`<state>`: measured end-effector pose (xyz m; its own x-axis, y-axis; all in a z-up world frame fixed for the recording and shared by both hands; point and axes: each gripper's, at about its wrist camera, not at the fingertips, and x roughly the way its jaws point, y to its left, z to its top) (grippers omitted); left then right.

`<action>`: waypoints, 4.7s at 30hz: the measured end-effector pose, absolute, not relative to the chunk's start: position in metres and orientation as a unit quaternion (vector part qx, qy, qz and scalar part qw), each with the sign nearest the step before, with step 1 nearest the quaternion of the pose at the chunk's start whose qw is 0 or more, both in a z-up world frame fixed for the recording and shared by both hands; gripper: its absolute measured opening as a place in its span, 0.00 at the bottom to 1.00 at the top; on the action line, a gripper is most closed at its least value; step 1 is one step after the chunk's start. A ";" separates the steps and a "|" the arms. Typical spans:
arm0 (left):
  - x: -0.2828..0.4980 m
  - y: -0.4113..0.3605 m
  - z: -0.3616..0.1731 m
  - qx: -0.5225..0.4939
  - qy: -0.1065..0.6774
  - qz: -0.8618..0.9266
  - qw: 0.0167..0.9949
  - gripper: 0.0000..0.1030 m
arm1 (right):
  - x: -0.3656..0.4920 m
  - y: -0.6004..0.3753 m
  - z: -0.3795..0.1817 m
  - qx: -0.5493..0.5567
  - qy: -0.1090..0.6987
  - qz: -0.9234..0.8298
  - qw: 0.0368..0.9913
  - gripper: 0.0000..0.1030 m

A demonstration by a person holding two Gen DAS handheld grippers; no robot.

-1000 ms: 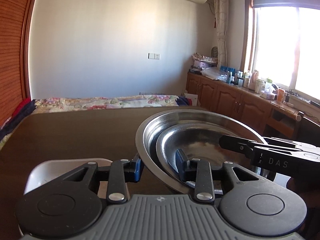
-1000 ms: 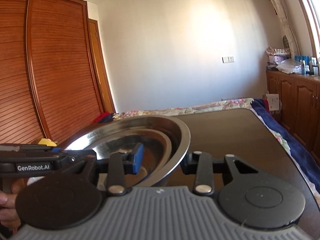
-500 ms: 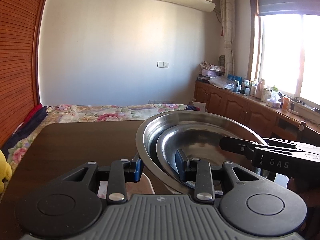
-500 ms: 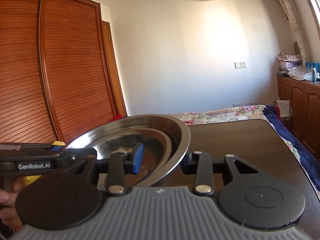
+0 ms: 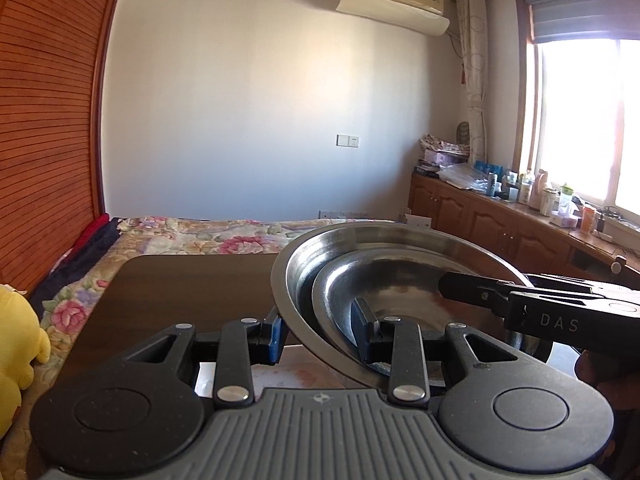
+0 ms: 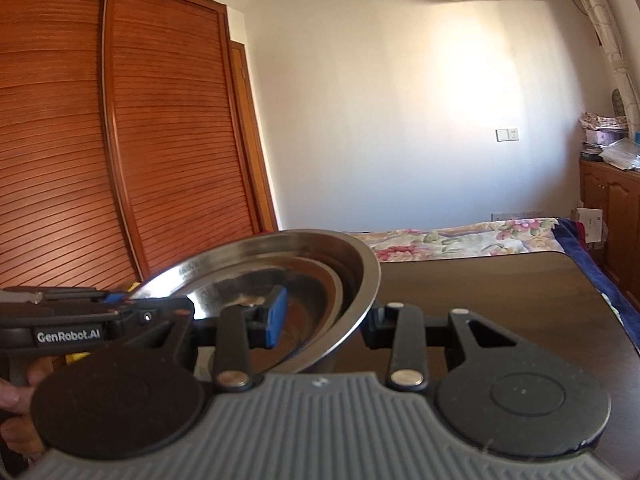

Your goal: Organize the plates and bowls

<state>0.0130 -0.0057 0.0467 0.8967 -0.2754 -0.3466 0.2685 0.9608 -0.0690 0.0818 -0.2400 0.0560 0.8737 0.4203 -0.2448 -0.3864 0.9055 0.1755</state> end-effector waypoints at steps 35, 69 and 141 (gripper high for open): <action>0.014 0.058 -0.003 -0.038 0.236 -0.083 0.968 0.35 | 0.097 -0.175 0.020 0.018 0.202 0.263 0.943 0.38; 0.017 0.047 -0.010 0.005 0.227 -0.049 0.973 0.69 | 0.098 -0.186 0.008 0.009 0.205 0.244 0.948 0.67; -0.048 -0.021 0.028 0.033 0.204 -0.034 0.978 1.00 | 0.018 -0.262 0.045 0.009 0.162 0.068 0.984 1.00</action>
<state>-0.0476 -0.0215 0.0285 0.9145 -0.0537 -0.4010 0.0807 0.9955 0.0506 0.0184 -0.2624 0.0448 0.9384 0.1366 -0.3174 -0.1309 0.9906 0.0394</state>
